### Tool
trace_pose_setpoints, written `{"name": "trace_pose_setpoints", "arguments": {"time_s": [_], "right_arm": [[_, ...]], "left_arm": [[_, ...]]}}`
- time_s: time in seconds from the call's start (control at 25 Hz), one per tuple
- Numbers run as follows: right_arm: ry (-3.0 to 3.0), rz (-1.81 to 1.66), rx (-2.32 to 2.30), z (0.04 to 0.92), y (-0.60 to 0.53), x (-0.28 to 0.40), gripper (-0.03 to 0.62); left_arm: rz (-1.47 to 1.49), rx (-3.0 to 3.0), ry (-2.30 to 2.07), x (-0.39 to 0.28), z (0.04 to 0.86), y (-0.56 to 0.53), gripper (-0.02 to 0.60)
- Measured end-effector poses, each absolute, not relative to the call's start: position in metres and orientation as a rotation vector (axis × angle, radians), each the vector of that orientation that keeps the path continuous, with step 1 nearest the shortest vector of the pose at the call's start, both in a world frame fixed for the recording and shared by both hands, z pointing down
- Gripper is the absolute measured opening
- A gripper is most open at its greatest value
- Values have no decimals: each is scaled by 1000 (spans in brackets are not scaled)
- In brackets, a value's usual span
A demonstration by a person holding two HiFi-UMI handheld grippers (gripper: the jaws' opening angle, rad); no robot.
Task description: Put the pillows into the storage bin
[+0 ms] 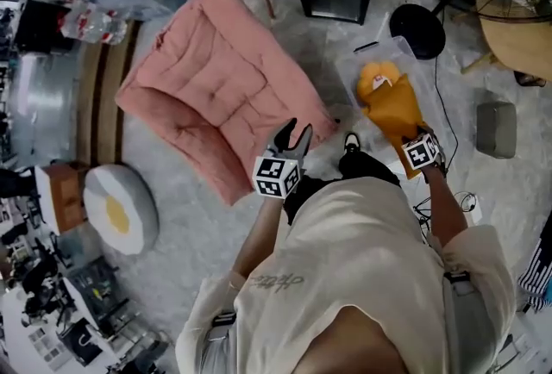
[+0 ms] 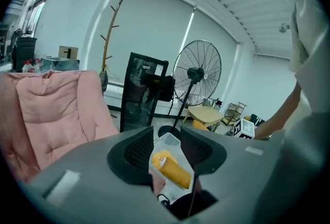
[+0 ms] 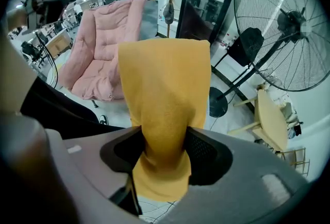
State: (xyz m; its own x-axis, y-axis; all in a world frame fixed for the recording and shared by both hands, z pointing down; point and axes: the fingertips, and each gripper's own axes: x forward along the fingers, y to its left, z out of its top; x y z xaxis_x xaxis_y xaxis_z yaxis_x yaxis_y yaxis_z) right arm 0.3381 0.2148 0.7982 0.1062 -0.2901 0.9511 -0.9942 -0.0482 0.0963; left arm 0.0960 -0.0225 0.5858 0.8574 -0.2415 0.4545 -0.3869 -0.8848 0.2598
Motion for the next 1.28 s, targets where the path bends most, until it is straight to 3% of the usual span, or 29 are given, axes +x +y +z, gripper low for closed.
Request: {"name": "trace_pose_setpoints", "arguments": {"time_s": [0.4,0.64,0.72,1.28], "right_arm": [[-1327,1071,1524,828,212,406,253],[-1295,1064,1550,837,197,439,323],[-1278,1010,1586,836,187,452,250],[-1421,979,1532,819,136,437,250]], "left_arm": [[679,2712,-397,175,586,-18,183],[697,2716,-391,197,580,-21,183],[703,2706,-409,198,581,-23,183],[658,2652,-542,197,578,-40,184]]}}
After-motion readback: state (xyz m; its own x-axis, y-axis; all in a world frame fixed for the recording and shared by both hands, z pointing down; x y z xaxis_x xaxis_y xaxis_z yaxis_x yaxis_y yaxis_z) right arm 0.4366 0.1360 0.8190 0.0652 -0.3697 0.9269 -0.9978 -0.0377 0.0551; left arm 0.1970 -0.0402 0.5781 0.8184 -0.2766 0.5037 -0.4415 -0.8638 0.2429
